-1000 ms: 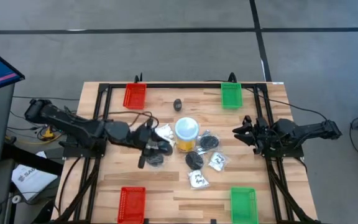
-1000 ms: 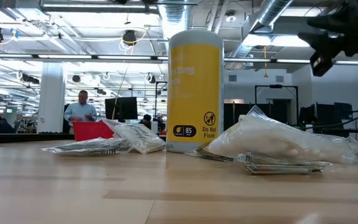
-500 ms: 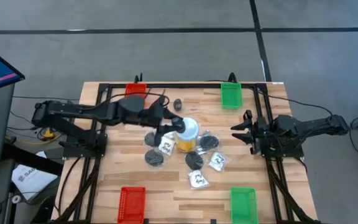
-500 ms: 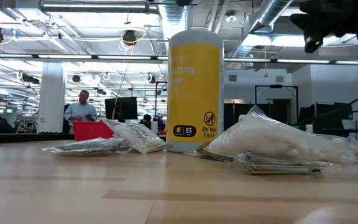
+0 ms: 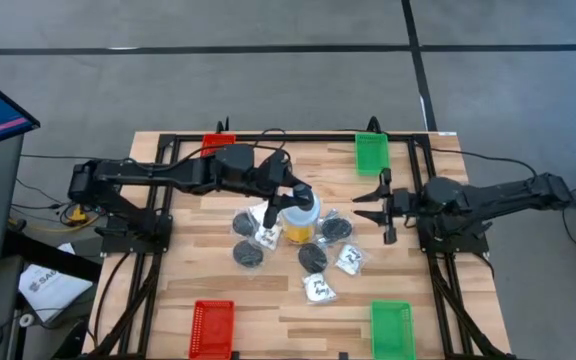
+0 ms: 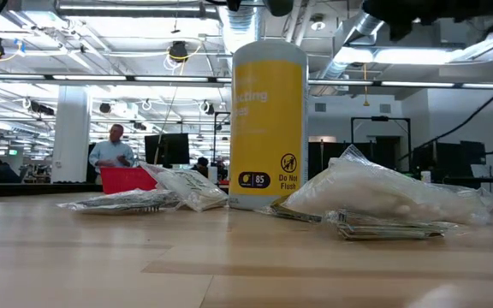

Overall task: Pick & Place Travel size toiletries
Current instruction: Put the bottom gray deodorant into the top green bin

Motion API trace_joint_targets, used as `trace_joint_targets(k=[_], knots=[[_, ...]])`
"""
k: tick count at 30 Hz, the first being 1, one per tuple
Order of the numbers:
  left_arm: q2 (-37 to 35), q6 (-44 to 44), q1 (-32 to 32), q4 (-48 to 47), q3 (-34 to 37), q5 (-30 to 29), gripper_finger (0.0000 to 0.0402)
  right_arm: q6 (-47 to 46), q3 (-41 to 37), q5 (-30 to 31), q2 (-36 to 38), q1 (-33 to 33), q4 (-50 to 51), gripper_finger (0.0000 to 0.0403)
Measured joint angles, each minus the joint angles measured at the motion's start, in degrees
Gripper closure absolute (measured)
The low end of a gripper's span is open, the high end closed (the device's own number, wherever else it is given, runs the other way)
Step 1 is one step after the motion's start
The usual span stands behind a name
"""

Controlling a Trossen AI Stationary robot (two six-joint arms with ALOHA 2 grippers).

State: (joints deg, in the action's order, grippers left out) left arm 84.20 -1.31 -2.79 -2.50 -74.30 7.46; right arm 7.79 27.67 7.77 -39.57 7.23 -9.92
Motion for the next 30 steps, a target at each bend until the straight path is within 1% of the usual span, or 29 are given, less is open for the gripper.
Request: trace_joint_targets(k=[6,10,22,26,30], knots=[[0.0,-0.19,0.0,-0.09,0.0,0.01,0.0264,0.78,5.78,0.0,-8.5,-2.45,-0.27,0.0284],[0.0,-0.38,0.02,-0.09,0.0,-0.01,0.0264,0.72,8.43,-0.06,-13.49,-3.34,-2.57,0.0284],[0.0,-1.48,0.02,-0.09,0.0,-0.03,0.0264,1.27,15.61,-0.46,-24.84,-3.18,-2.42,0.0281],[0.0,-1.48,0.02,-0.21,0.0,-0.03,0.0264,1.27,17.05,-0.46,-26.38,-2.82,-2.1,0.0253],[0.0,-1.47,0.02,-1.11,0.0,-0.03,0.0264,1.72,17.65,-0.55,-26.39,-2.35,-2.33,0.0199]])
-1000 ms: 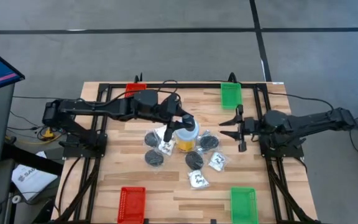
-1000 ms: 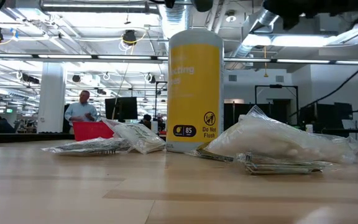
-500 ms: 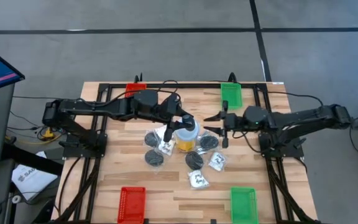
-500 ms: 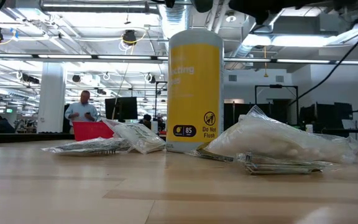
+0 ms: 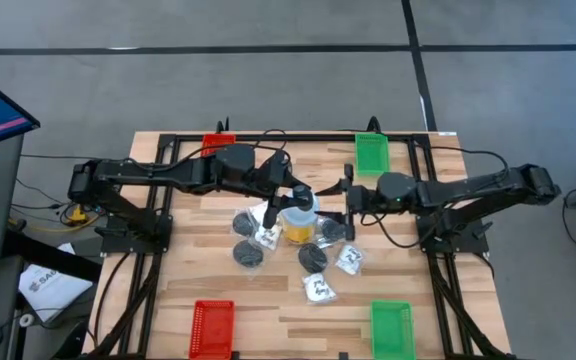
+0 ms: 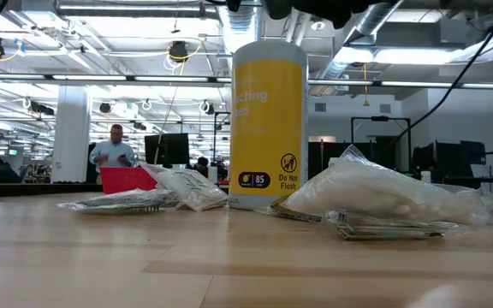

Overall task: Pick & Place Travel size toiletries
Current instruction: Put the bottom gray deodorant into the top green bin

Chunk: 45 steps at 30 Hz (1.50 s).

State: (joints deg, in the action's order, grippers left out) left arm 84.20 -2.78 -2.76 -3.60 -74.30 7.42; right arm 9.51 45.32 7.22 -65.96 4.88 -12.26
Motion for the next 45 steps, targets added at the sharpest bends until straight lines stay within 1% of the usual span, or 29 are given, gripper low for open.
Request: trace_joint_targets(k=[3,6,11,21,23,25,27,29,30,37,42,45], knots=[[0.0,-0.01,0.0,-0.03,0.0,-0.02,0.0264,-0.27,0.34,-0.07,-0.02,-0.02,-0.82,0.0164],[0.0,-0.01,0.0,0.01,0.0,-0.02,0.0264,-0.35,0.99,-0.02,-1.22,-0.1,-1.58,0.0146],[-0.02,-0.01,0.0,0.32,0.0,-0.02,0.0264,-0.02,2.57,0.05,-5.15,-0.15,-2.12,0.0143],[-0.02,-0.01,0.01,0.27,0.0,-0.02,0.0265,1.45,9.4,0.11,-11.76,-0.15,-1.66,0.0143],[-0.02,-0.01,0.01,0.24,0.0,-0.04,0.0265,1.46,10.09,0.11,-12.85,-0.15,-1.74,0.0145],[-0.02,-0.01,0.02,-0.1,0.0,0.0,0.0265,1.49,10.14,0.13,-13.33,-0.15,-1.42,0.0156],[-0.02,-0.01,0.02,-0.12,0.0,0.0,0.0265,1.49,10.16,0.14,-13.29,-0.15,-1.42,0.018],[-0.06,-0.31,0.06,-0.07,0.0,-0.08,0.0265,1.2,10.21,0.22,-13.22,-0.17,-1.5,0.0214],[-0.07,-0.46,0.07,-0.06,0.0,-0.32,0.0267,1.16,10.21,0.22,-12.99,-0.17,-1.37,0.0217],[-0.07,-1.42,0.04,0.05,-0.04,-0.15,0.0268,1.18,10.21,0.18,-12.74,-0.17,-1.25,0.0217],[-0.04,-1.49,0.04,-0.48,-0.04,-0.91,0.0236,0.92,10.21,0.19,-12.89,-0.51,-0.67,0.0217],[-0.04,-1.3,0.04,-0.6,-0.04,-2.61,0.0233,-0.17,10.23,0.4,-12.68,-0.75,-0.37,0.0218]])
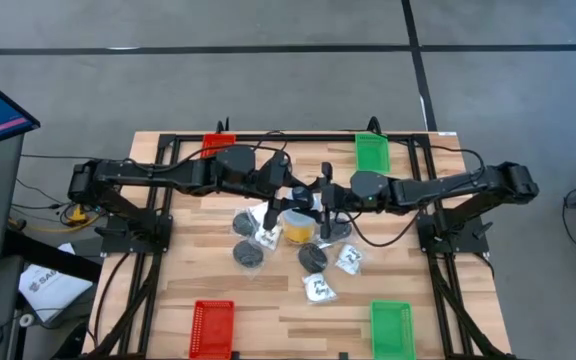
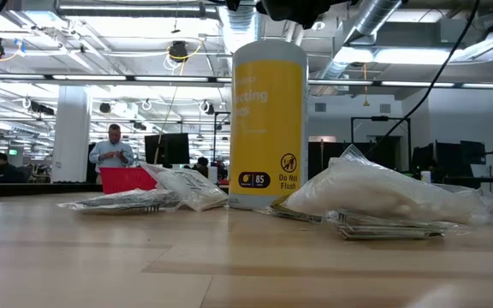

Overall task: Pick & Place Travel size toiletries
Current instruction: Put the bottom gray deodorant into the top green bin

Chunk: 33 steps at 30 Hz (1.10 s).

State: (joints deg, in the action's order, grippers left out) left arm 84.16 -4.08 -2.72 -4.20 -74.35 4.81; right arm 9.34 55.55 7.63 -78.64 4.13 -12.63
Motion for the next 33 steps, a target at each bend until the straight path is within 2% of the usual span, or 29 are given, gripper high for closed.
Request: trace_joint_targets(k=[9,14,19,26,33], knots=[[-0.59,-0.05,-0.04,-0.62,0.06,-0.96,0.0232,-0.66,0.0,0.19,0.42,-0.88,0.92,0.0219],[-2.0,-1.81,0.0,-2.9,0.07,-5.13,0.0225,-0.82,-0.02,0.6,0.46,-0.96,2.06,0.0219],[-3.01,-1.99,0.0,-4.94,0.09,-6.38,0.0226,-1.06,-0.02,1.24,1.03,-1.33,3.59,0.0219],[-4.32,-2.07,-0.09,-8.61,0.58,-8.63,0.0227,-3.74,0.0,2.78,4.91,-3.66,10.25,0.0219],[-4.69,-2.1,-0.13,-8.34,3.45,-9.9,0.0228,-6.87,-0.02,2.94,7.29,-7.95,18.32,0.0219]])
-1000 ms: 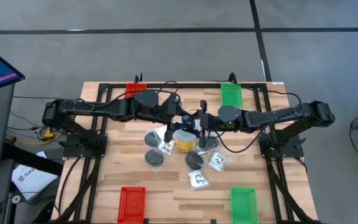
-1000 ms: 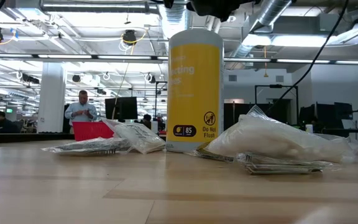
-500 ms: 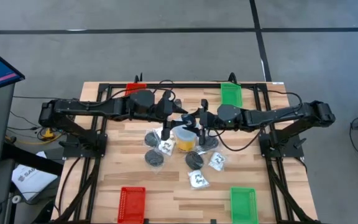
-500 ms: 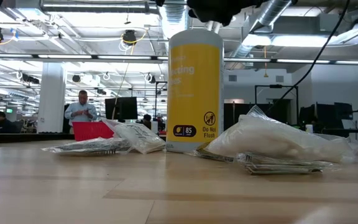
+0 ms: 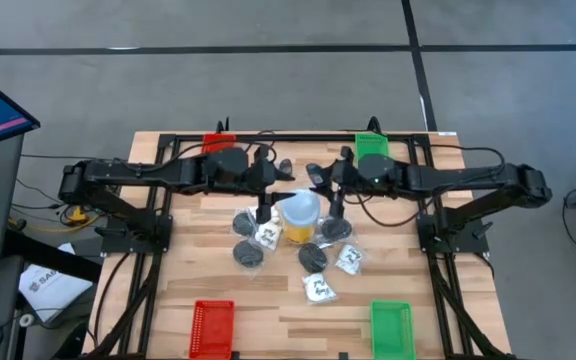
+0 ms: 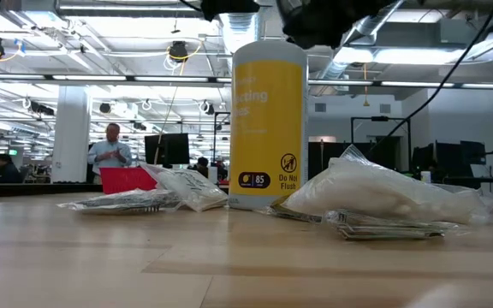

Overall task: Pick & Place Travel size toiletries
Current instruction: Put the bottom gray deodorant into the top green bin

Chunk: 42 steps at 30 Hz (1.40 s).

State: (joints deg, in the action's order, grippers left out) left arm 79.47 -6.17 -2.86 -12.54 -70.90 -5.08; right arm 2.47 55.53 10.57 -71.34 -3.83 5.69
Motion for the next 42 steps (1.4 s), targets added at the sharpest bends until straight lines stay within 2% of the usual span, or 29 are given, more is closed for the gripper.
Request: trace_joint_targets(k=[8,18,34,42], knots=[[-1.08,1.43,-2.2,-0.18,2.65,0.05,0.0231,-2.44,0.0,0.04,0.23,-6.07,6.61,0.0219],[-1.84,2.14,-3.69,0.1,2.58,0.09,0.0231,-5.28,-0.17,0.0,0.23,-14.76,16.43,0.0219],[-1.84,2.16,-3.67,0.12,2.58,0.13,0.0238,-9.51,-12.24,-0.29,5.4,-31.47,17.56,0.0219],[-1.82,2.16,-3.67,0.28,2.58,-1.12,0.0238,-10.11,-18.27,-3.22,5.48,-39.29,14.25,0.0219]])
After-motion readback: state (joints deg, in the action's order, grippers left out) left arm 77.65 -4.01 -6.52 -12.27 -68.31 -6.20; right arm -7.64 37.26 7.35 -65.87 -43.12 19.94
